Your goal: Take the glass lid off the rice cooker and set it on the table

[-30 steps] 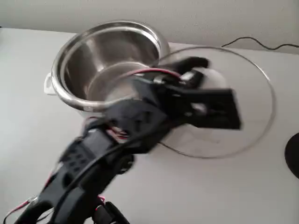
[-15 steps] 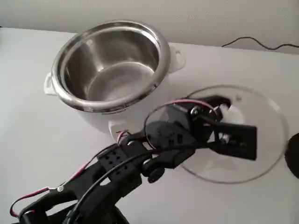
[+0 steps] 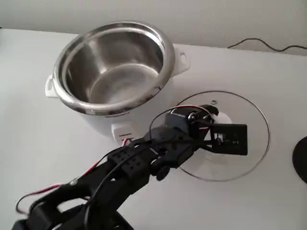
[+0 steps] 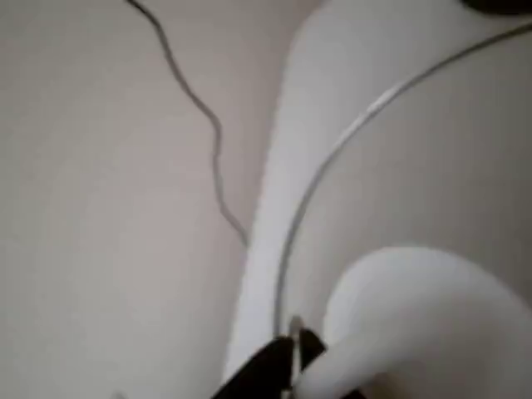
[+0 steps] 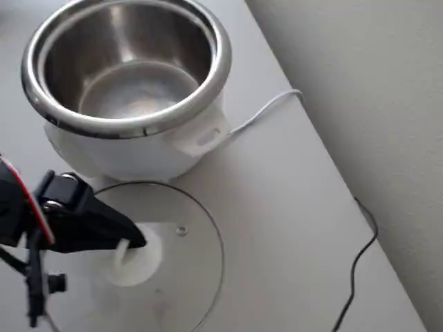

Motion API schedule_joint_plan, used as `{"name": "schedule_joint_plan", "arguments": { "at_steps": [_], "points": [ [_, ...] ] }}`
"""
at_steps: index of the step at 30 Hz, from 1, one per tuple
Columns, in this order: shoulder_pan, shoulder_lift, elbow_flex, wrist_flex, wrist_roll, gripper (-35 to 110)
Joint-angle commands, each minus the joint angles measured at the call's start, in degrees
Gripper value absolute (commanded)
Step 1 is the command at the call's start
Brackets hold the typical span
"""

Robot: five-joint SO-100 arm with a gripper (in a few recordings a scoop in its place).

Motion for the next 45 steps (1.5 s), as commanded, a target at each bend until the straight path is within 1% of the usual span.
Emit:
{"name": "schedule_joint_plan", "arguments": {
  "at_steps": [1,6,9,11,14,17,24,29,31,33,35,38,43,45],
  "points": [
    [-0.4,-3.7,-1.6,-9.7,0.5,7],
    [-0.3,-11.3,-1.6,-15.1,2.8,18],
    [-0.4,-14.2,-1.6,-15.4,2.8,25],
    [-1.1,-14.5,-1.6,-12.1,1.2,29],
    [-1.6,-14.8,-1.9,-7.1,-0.9,31],
    [-1.6,-13.6,-2.3,-2.0,-0.9,31],
    [-1.5,-4.7,-4.3,16.8,-0.9,32],
    [0.1,8.0,0.4,24.6,1.1,31],
    [0.0,17.7,5.5,26.1,1.1,26],
    [-1.1,29.3,10.3,30.4,1.1,21],
    [-2.5,41.1,13.1,37.3,2.0,12],
    [-5.8,54.1,13.4,50.0,4.7,4],
    [-15.5,72.4,19.1,66.4,6.4,0],
    [-17.9,72.5,20.1,70.8,9.3,0]
  ]
}}
